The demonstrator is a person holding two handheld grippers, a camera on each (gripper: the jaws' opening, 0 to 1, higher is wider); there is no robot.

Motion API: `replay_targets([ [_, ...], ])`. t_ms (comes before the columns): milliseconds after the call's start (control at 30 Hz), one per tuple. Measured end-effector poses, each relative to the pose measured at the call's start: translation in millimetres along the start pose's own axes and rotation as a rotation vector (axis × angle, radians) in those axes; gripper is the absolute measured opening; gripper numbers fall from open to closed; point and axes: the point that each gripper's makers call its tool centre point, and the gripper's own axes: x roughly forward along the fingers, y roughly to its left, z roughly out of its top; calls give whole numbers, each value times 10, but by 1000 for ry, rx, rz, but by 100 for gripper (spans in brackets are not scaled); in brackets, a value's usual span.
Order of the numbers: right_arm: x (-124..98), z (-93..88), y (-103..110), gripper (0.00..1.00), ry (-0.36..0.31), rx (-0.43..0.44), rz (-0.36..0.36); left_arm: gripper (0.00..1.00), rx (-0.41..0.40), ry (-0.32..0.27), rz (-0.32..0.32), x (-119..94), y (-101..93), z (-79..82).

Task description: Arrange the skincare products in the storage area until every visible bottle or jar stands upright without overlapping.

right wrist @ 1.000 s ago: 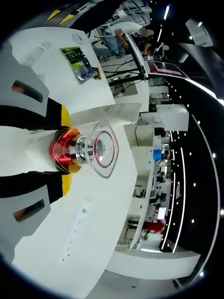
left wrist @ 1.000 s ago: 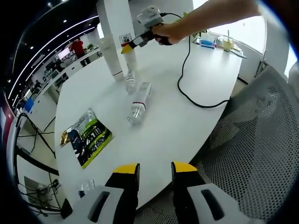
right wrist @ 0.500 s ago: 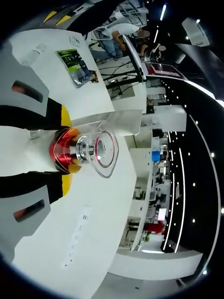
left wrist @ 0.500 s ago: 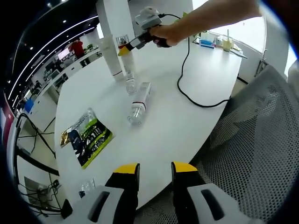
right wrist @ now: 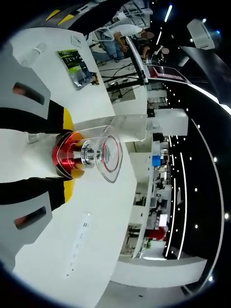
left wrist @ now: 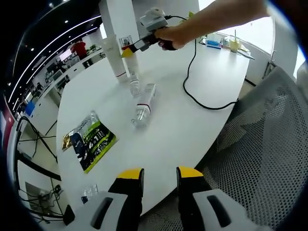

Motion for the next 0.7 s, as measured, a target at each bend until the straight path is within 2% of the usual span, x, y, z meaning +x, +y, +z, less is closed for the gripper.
replay_targets([
  [200,-6,21,33,34,-2,41,40,28,0,5,1,2,3,-11],
  [333,-29,-12,25,43,33,-3,64,28,0,4,2,1,5,-10],
  [467,-86,-93,6,36,73,7,91,28,0,3,4,0,10,-7],
  [533,-119,-172,-10,34,106,-19,91,28,-1,0,5,-4,13,-3],
  [700,-116,-208,21,29,110,-15,98,28,-3,-1,9,-5,24,-3],
])
